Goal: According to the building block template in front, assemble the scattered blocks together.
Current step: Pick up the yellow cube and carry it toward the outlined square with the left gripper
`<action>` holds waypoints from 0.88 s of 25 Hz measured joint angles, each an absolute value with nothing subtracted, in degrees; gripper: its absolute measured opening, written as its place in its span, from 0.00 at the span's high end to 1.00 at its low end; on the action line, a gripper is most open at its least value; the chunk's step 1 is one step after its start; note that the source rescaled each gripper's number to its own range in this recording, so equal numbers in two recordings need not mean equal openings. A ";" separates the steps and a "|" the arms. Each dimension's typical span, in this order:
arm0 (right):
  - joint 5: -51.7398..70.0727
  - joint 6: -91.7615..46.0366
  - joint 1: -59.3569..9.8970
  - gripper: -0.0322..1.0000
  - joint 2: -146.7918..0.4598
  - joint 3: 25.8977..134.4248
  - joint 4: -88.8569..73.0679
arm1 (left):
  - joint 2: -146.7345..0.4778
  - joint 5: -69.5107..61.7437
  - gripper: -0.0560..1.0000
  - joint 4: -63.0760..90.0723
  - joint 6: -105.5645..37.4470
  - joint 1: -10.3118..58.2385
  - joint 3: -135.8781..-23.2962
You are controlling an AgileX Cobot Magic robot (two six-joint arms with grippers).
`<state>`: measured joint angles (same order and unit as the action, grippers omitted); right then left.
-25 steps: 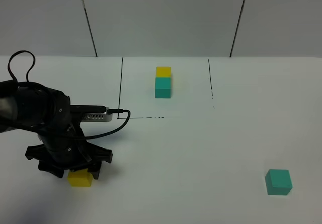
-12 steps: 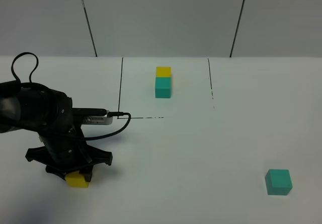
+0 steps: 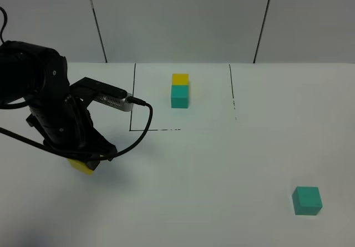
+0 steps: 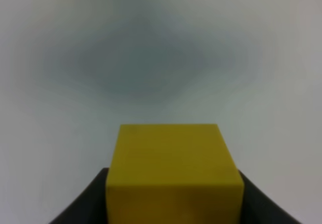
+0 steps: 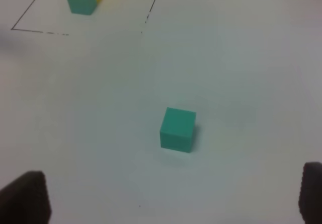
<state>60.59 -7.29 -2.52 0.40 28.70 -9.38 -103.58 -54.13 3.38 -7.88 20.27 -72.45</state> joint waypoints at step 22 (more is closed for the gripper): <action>60.59 -7.29 -2.52 0.00 0.40 28.70 -9.38 | -131.97 -64.85 0.95 2.63 -48.32 34.25 -110.08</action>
<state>60.59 -7.29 -2.52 0.40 28.70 -9.38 -131.97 -64.85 2.63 -48.32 34.25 -110.08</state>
